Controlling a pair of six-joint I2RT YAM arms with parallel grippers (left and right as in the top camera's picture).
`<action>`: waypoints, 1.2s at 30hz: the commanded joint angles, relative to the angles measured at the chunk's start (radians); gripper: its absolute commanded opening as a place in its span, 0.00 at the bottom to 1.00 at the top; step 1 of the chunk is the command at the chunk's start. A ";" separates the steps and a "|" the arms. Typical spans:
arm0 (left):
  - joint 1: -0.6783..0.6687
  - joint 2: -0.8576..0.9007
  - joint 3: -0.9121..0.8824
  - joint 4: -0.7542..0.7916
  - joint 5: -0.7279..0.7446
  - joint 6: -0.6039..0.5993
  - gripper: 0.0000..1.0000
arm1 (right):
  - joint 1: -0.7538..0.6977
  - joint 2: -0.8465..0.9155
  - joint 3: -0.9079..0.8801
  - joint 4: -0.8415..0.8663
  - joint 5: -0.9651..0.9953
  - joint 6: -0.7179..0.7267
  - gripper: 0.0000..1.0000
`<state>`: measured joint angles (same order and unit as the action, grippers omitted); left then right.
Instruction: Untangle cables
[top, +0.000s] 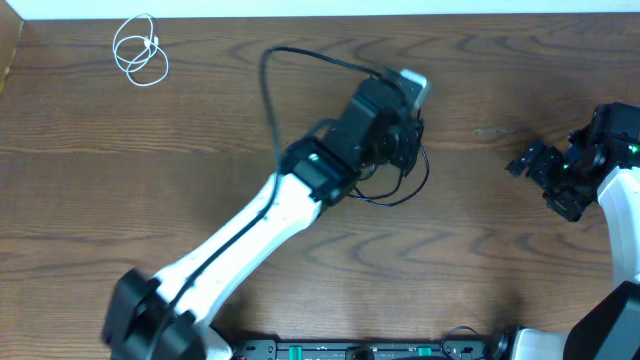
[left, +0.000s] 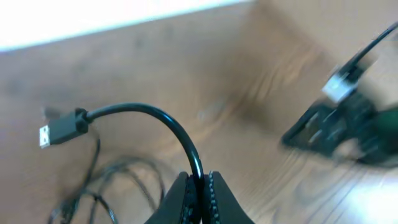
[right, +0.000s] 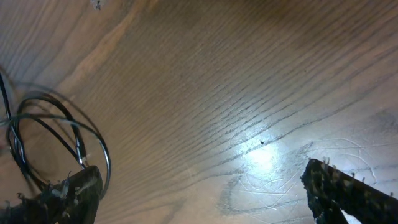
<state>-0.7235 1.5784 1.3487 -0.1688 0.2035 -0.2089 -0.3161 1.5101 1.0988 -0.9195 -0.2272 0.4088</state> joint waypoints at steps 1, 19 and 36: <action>0.023 -0.137 0.023 0.072 -0.010 -0.026 0.07 | -0.005 -0.012 0.004 0.000 0.009 -0.013 0.99; 0.441 -0.516 0.023 0.075 -0.144 -0.089 0.08 | -0.005 -0.012 0.004 0.000 0.009 -0.013 0.99; 0.529 -0.099 0.022 -0.580 -0.544 -0.261 0.27 | -0.005 -0.012 0.004 0.000 0.009 -0.013 0.99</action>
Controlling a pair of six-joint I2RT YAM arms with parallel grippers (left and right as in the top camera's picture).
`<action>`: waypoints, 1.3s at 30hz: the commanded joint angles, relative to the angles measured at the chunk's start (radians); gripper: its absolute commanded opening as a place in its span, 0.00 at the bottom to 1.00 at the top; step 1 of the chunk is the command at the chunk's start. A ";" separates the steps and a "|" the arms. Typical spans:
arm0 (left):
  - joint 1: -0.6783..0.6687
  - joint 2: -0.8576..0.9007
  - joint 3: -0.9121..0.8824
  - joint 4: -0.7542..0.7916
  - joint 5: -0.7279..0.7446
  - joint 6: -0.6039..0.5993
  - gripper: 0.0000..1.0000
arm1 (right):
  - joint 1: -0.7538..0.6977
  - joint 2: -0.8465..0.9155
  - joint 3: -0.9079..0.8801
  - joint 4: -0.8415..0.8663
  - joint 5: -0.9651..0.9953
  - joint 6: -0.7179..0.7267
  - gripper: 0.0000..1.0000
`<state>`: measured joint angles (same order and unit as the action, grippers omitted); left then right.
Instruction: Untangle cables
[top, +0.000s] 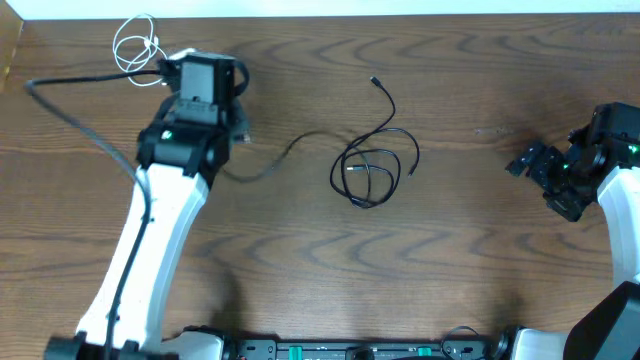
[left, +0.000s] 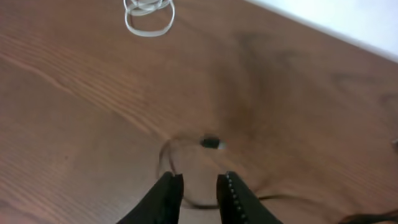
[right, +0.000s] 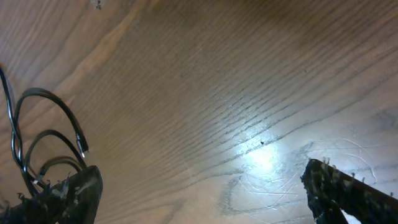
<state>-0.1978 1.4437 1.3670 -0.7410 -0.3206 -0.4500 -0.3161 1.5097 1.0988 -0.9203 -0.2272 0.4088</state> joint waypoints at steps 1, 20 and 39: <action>0.003 0.046 0.004 -0.011 0.016 -0.019 0.30 | -0.005 -0.011 0.004 0.000 0.009 -0.013 0.99; -0.271 0.055 -0.176 0.018 0.598 -0.093 0.66 | -0.005 -0.011 0.004 0.001 0.009 -0.013 0.99; -0.485 0.316 -0.209 0.407 0.491 -0.113 0.44 | -0.005 -0.011 0.004 0.001 0.009 -0.013 0.99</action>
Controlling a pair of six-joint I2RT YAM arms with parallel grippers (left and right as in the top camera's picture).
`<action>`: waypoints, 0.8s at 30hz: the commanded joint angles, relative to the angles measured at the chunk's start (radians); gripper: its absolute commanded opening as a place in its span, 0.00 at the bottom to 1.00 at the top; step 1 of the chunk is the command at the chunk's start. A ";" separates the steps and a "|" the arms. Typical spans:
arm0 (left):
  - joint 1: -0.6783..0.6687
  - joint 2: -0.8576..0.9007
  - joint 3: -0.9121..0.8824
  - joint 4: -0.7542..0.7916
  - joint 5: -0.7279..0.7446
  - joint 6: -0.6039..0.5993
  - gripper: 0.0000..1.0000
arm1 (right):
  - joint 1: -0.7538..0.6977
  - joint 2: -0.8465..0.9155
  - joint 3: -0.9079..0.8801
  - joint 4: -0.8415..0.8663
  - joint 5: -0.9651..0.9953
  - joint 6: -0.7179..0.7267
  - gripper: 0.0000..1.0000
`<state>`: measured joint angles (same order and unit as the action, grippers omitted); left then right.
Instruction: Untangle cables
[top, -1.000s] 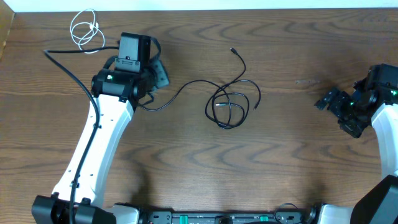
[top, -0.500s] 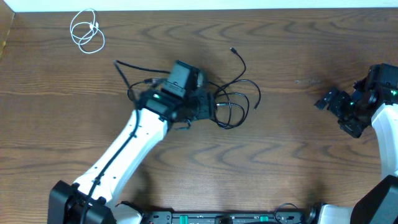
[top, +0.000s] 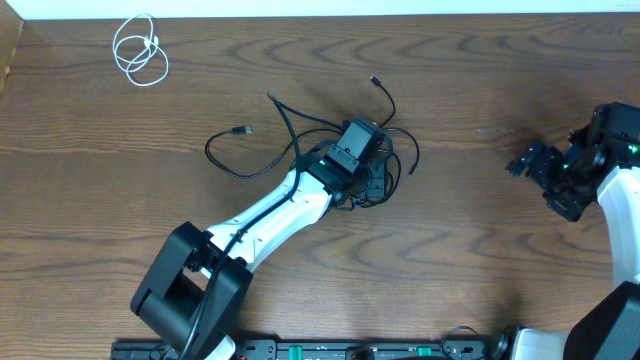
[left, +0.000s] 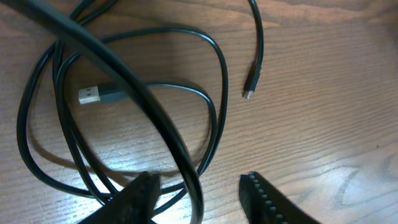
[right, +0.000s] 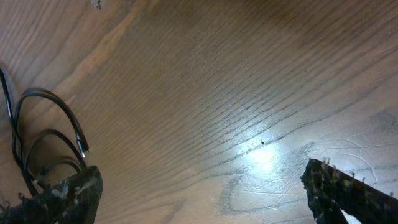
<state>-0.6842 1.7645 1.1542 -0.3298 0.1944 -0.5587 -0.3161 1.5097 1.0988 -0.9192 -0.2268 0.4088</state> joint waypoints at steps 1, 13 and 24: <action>0.001 -0.005 0.003 -0.005 -0.024 -0.004 0.44 | -0.005 -0.011 0.004 0.000 0.008 -0.013 0.99; 0.003 -0.005 0.003 -0.008 -0.072 -0.005 0.28 | -0.004 -0.011 0.004 0.000 0.008 -0.013 0.99; 0.003 -0.090 0.023 -0.003 -0.072 -0.004 0.08 | -0.004 -0.011 0.004 0.000 0.008 -0.013 0.99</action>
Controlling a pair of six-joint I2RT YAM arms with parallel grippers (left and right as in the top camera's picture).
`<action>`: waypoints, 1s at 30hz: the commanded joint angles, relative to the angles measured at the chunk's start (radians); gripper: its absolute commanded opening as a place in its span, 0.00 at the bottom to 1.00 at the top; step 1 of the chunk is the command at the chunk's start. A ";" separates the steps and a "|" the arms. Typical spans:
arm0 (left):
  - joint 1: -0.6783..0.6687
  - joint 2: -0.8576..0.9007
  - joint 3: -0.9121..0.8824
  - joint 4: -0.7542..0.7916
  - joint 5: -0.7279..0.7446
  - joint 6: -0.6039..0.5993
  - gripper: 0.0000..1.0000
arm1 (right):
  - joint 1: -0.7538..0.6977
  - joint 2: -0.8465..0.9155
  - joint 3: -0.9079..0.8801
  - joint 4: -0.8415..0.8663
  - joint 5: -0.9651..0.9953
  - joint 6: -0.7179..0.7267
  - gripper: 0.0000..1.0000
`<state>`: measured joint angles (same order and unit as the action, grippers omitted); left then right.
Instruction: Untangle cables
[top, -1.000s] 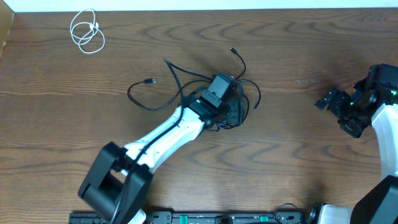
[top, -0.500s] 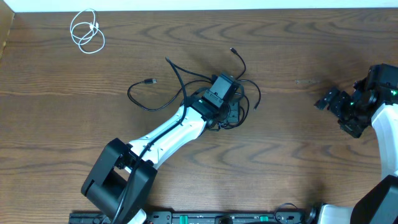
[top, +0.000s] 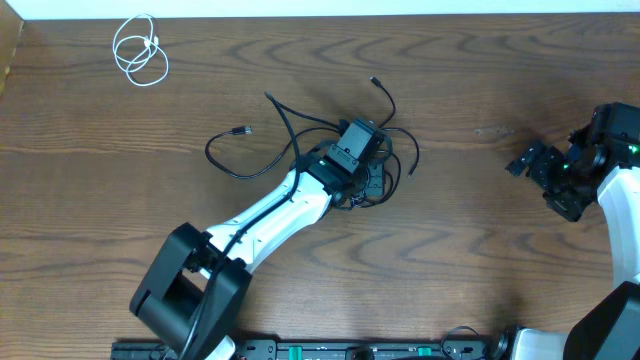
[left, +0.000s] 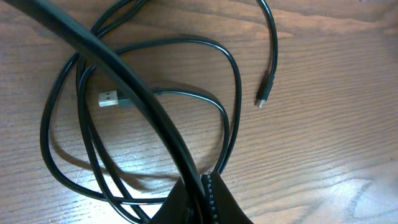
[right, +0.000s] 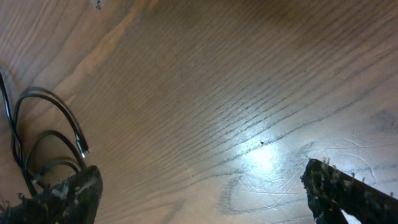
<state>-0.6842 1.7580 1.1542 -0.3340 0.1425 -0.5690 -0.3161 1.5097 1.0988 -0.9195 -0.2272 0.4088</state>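
Observation:
A thick black cable lies left of centre, and it crosses a coil of thin black cable. My left gripper is over that coil. In the left wrist view the left gripper is shut on the thick cable, which runs up and to the left from the fingers. Under it lies the thin coil with its USB plug. My right gripper stays at the right edge. In its own view the right gripper is open over bare wood.
A small white cable lies coiled at the far left corner of the brown wooden table. The edge of the thin black coil shows at the left of the right wrist view.
My left gripper was open with the thick black cable lying between its fingers; now it is shut on that cable. The right arm has not moved.
My left gripper first held the thick cable over the tangle at the centre. Then it was at the far left by the white cable, with the thick cable stretched out. Later it was back over the thin coil, open, and now it grips the thick cable.

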 joint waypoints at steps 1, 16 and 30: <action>0.003 -0.104 0.028 0.002 -0.020 0.006 0.07 | -0.004 -0.011 0.004 0.000 0.009 -0.013 0.99; 0.080 -0.657 0.046 0.681 -0.024 -0.031 0.07 | -0.004 -0.011 0.004 0.000 0.009 -0.013 0.99; 0.235 -0.630 0.057 0.888 -0.023 -0.171 0.07 | -0.004 -0.011 0.004 0.000 0.009 -0.013 0.99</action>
<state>-0.4644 1.1065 1.1896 0.5655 0.1242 -0.6113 -0.3161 1.5097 1.0988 -0.9195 -0.2264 0.4088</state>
